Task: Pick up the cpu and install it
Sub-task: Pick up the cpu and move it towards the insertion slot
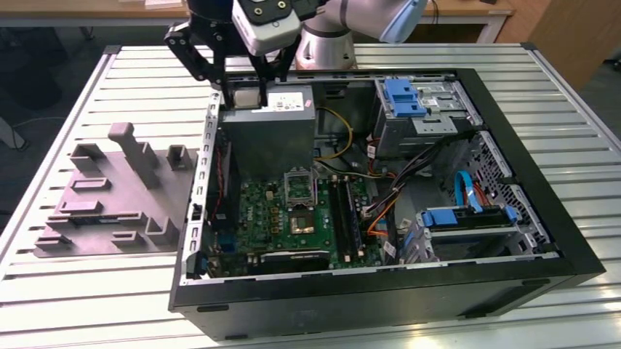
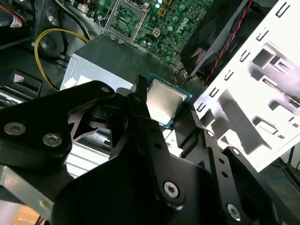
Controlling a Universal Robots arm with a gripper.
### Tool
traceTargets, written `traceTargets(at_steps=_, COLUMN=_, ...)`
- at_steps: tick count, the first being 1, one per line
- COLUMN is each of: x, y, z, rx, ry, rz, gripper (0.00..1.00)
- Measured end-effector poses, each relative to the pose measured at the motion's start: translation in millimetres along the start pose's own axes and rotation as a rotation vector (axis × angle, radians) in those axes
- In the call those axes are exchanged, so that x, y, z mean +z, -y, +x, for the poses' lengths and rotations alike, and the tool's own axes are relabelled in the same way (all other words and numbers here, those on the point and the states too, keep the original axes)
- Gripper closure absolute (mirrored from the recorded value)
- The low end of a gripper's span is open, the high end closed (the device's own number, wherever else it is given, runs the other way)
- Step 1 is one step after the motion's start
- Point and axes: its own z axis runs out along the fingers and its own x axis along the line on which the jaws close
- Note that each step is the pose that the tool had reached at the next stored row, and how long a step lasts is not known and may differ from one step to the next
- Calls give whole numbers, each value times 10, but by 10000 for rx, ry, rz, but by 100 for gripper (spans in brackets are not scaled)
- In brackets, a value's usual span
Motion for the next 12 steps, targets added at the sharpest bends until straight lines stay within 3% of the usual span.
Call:
traceTargets(at_steps=3, x=2, y=46, z=1, rx=1, ry=1, rz=-2, gripper=53)
traceTargets(at_steps=9, x=4, y=50, z=-3, rx=1, ry=0, rz=0, gripper=53)
traceTargets(at_steps=12, x=9, y=50, z=-62, rx=1, ry=0, rz=-1, gripper=53)
